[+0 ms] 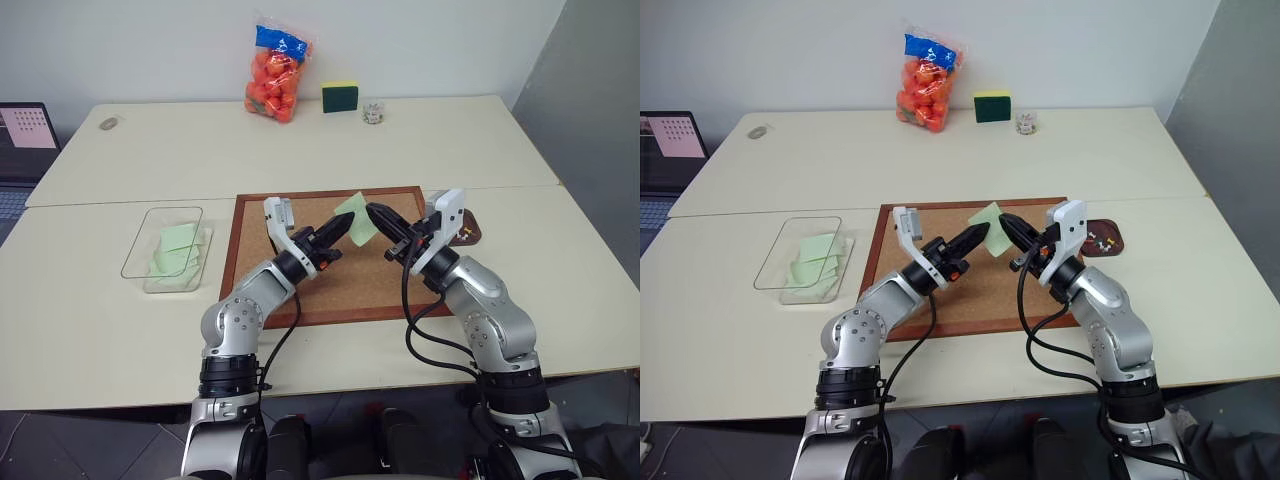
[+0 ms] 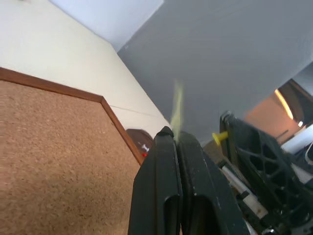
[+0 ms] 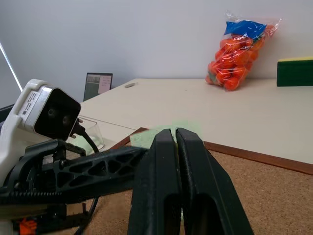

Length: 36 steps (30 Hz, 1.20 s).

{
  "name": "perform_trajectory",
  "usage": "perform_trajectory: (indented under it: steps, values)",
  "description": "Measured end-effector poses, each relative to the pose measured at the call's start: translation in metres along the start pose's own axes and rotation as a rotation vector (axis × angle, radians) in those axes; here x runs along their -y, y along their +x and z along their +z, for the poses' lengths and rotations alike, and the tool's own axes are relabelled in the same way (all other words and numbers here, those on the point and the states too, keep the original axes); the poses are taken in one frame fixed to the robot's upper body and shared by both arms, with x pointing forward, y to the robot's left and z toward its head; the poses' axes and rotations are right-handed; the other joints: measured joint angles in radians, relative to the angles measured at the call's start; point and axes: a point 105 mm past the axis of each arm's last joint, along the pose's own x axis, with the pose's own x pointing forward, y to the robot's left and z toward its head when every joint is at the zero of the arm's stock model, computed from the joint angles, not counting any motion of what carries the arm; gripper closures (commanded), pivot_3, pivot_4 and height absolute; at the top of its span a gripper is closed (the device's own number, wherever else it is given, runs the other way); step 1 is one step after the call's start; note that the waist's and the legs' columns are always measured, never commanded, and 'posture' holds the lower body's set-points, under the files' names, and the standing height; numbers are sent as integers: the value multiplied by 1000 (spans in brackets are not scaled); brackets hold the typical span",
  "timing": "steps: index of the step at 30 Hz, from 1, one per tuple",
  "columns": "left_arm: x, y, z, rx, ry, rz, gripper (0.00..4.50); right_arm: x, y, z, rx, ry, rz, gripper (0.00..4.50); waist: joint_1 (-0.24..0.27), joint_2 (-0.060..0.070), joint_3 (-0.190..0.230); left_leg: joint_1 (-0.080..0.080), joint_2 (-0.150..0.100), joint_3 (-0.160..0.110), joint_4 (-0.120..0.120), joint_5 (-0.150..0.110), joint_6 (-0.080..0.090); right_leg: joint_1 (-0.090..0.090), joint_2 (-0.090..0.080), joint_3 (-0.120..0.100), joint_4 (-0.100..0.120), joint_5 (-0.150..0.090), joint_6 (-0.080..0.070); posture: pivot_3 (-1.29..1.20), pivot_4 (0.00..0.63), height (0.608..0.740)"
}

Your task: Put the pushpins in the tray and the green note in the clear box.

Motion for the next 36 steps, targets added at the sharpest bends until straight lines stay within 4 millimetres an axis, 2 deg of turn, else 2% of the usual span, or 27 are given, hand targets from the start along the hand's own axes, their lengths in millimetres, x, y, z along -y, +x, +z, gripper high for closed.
perform_trajectory:
  steps: [8,11,12,14,16,18,25,29,31,36]
  values:
    - [1,0,-2,-4,-35,-2,4486,2,0,0,2,-5,-14,4500,0,0,0,0,0,0,0,0,0,0,0,0,0,0,0,0,150,740]
    - [0,0,-4,-25,-10,6,4486,9,-2,2,4,-50,-65,4500,1,0,0,0,0,0,0,0,0,0,0,0,0,0,0,0,150,740]
    - [-1,1,-6,-40,7,12,4486,15,-4,3,3,-68,-94,4500,1,0,0,0,0,0,0,0,0,0,0,0,0,0,0,0,150,740]
    - [-1,1,-14,-87,52,17,4486,42,-7,-2,-37,-134,-242,4500,1,0,0,0,-1,1,1,0,0,0,0,1,1,0,0,0,150,740]
    - [1,0,-25,-130,73,9,4486,82,-23,-11,-109,-182,-432,4500,4,0,0,0,-1,1,1,0,0,0,-1,1,1,0,0,0,150,740]
    - [-1,-1,-26,-136,82,17,4486,100,-35,-17,-145,-192,-526,4500,4,0,0,0,-1,2,1,0,0,-1,0,2,1,1,0,0,150,740]
    - [5,0,-28,-148,107,-8,4486,140,-50,-21,-188,-152,-734,4500,-1,0,0,1,-1,4,2,0,0,-2,0,4,5,0,0,0,150,740]
    - [4,0,-28,-149,108,-7,4486,145,-50,-20,-193,-140,-751,4500,-1,0,0,1,-1,4,3,0,0,-2,0,4,7,0,0,0,150,740]
    - [4,0,-28,-149,109,-7,4500,147,-49,-25,-208,-124,-753,3904,-1,0,0,1,-1,4,3,0,0,-2,0,4,7,0,0,0,150,740]
    - [5,-1,-28,-149,114,-10,4500,151,-47,-33,-242,-80,-778,2937,-1,0,0,1,-1,4,3,0,0,-2,0,4,7,0,-1,0,150,740]
